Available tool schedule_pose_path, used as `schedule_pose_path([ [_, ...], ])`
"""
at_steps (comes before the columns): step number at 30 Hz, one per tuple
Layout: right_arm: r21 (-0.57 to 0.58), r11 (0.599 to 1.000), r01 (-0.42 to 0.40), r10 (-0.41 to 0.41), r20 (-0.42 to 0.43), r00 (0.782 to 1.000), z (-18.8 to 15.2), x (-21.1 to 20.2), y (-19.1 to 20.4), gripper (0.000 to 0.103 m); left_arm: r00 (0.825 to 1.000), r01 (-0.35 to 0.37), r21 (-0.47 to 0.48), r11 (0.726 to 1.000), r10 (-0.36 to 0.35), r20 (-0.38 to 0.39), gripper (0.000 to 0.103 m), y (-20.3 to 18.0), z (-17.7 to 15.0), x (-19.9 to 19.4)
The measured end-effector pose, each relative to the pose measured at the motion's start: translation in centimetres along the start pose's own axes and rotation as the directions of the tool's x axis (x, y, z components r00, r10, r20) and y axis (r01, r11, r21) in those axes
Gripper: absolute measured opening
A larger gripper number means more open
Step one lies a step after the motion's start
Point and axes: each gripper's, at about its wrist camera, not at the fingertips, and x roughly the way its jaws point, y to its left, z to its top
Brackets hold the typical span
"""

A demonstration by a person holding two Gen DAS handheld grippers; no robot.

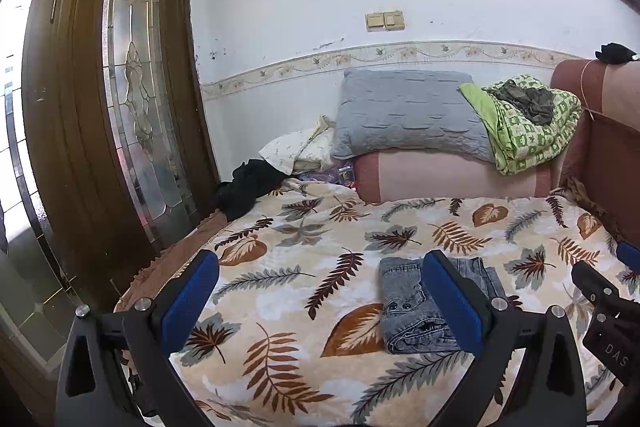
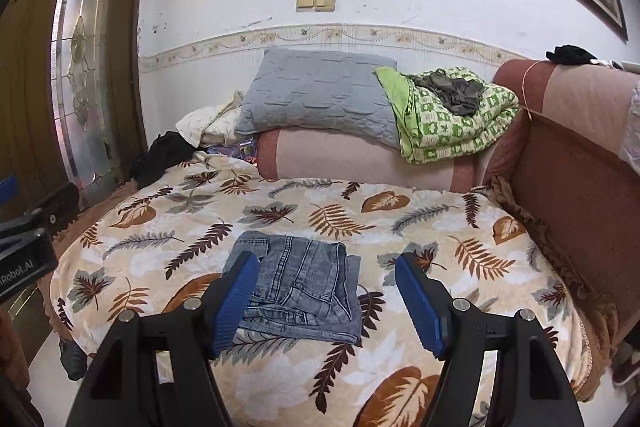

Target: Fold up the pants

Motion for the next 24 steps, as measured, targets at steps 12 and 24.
schedule_pose_path([
  [12, -0.024, 1.0, 0.013, -0.011, 0.064, 0.998, 1.2, -2.4, 1.4, 0.074, 1.0, 0.0, -0.031, 1.0, 0.0, 0.026, 0.101, 1.0, 0.3, -1.0],
  [24, -0.042, 0.999, 0.032, -0.027, 0.119, 0.993, 1.7, -4.3, 1.8, 0.074, 1.0, 0.03, -0.021, 0.999, -0.03, -0.003, 0.101, 0.8, 0.1, -1.2],
])
